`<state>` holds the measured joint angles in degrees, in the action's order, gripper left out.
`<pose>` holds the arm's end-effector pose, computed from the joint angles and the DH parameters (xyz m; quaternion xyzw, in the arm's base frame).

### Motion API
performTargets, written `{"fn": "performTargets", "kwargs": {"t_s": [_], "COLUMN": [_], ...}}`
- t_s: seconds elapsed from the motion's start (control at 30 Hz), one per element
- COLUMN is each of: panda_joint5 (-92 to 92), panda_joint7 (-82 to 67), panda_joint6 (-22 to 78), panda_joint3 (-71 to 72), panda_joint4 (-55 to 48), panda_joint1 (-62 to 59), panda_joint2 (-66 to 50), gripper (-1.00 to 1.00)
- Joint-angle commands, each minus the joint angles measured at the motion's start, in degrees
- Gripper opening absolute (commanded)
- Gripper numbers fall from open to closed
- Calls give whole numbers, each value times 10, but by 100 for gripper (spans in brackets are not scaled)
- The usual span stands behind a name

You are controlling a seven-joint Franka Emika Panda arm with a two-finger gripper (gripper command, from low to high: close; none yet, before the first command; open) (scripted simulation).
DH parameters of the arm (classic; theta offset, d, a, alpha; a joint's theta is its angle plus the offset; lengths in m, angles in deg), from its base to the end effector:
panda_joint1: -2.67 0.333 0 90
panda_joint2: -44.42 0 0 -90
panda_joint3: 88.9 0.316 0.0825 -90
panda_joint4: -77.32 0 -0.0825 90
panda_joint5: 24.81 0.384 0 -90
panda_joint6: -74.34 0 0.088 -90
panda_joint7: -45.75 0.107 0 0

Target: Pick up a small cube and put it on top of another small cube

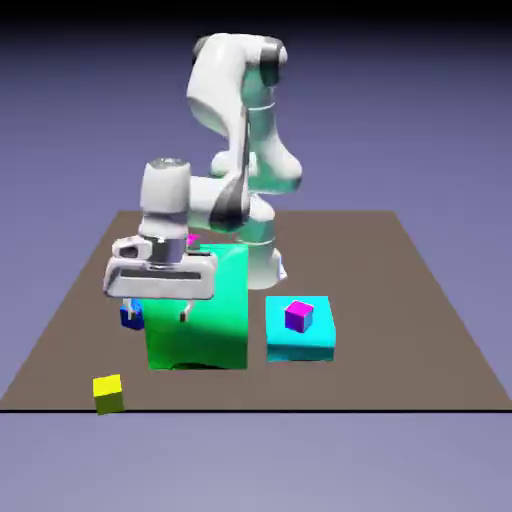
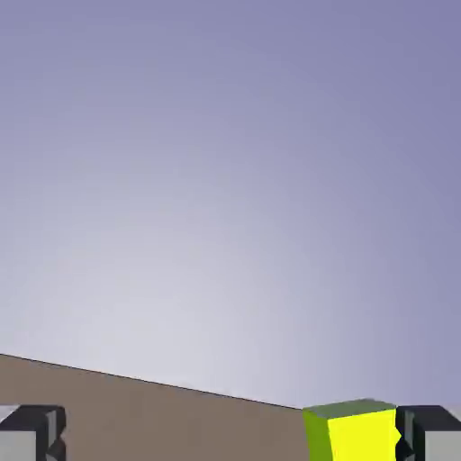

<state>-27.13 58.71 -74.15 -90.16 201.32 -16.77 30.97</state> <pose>0.5439 -0.2045 0.3059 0.9573 -0.2721 0.0950 0.0212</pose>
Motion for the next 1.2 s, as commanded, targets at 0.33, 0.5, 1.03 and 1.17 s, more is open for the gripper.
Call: {"fn": "performTargets", "kwargs": {"t_s": [0.33,0.5,1.03,1.17], "panda_joint5": [-9,-10,9,16], "panda_joint7": [-120,-118,34,89], "panda_joint6": [104,35,141,154], "panda_joint3": [-5,-6,24,35], "panda_joint4": [-150,-162,49,121], "panda_joint1": [-82,-84,96,160], "panda_joint2": [-187,-268,44,127], "gripper": [0,-100,-100,-100]}}
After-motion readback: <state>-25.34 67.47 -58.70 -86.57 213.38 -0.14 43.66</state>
